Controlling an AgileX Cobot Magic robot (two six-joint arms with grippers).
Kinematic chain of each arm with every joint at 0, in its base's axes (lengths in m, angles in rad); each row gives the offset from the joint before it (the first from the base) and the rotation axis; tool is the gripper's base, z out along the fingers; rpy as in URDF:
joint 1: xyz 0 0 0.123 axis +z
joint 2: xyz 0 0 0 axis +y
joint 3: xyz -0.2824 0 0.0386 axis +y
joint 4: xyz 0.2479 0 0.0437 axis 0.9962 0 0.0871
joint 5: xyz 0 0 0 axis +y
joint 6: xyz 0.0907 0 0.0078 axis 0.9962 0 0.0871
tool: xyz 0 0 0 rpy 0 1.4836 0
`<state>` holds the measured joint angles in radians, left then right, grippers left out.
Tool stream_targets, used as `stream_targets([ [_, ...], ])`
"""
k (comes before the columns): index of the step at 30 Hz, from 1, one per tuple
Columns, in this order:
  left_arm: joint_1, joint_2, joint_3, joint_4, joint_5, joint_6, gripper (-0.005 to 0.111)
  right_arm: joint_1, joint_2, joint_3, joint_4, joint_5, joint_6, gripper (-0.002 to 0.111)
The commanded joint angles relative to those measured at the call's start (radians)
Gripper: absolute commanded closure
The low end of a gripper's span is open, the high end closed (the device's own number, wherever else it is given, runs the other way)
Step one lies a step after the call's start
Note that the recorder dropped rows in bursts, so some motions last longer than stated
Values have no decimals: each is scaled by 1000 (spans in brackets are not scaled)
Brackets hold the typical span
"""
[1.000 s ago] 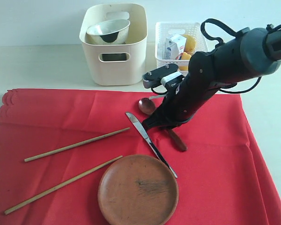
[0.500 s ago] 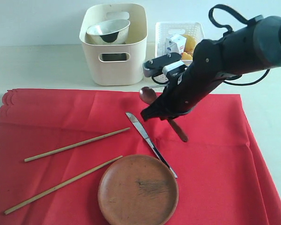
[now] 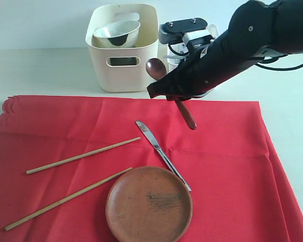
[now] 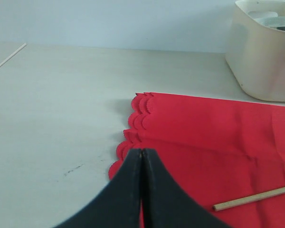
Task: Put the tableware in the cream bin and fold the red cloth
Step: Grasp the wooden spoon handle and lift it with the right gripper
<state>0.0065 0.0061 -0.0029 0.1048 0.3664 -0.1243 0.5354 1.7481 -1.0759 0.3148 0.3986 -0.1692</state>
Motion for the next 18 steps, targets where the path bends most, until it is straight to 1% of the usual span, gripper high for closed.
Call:
stream_targets([
  [1, -7, -6, 3, -1, -7, 0, 107, -1, -16, 0, 23, -3, -3, 108],
  [13, -7, -6, 3, -1, -7, 0, 107, -1, -16, 0, 25, -5, -3, 108],
  [18, -7, -6, 3, -1, -7, 0, 107, -1, -16, 0, 36, -33, -3, 108],
])
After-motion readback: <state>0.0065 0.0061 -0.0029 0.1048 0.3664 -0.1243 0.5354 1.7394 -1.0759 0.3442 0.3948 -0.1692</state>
